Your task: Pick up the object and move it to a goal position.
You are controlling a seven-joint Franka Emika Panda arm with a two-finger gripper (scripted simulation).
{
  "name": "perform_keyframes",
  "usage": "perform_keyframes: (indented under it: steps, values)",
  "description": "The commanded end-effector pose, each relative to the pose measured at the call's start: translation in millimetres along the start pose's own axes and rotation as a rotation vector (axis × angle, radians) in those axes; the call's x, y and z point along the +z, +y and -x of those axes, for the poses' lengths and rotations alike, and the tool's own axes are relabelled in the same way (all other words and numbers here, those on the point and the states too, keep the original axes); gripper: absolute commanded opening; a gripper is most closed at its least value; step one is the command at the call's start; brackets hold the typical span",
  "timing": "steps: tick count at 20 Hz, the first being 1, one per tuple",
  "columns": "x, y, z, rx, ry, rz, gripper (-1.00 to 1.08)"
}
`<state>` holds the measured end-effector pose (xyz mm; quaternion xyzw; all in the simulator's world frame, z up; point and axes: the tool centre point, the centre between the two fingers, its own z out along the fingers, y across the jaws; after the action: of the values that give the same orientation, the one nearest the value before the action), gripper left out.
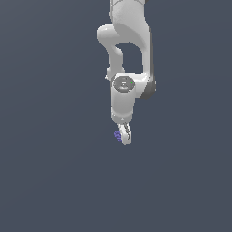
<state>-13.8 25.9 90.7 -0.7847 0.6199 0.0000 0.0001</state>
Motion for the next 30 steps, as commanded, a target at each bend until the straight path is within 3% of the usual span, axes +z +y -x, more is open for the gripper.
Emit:
perform_keyframes:
  steps: [1,15,16,30]
  values:
    - [2.9,0.2,0.1,0.0,0.0,0.0,1.0]
    - [49.9,0.3,0.1,0.005,0.0,0.0,1.0]
    - [49.9,0.3,0.1,0.005,0.0,0.0,-1.0]
    - [45.4,1.5,-1.2,0.005,0.0,-0.001,-1.0]
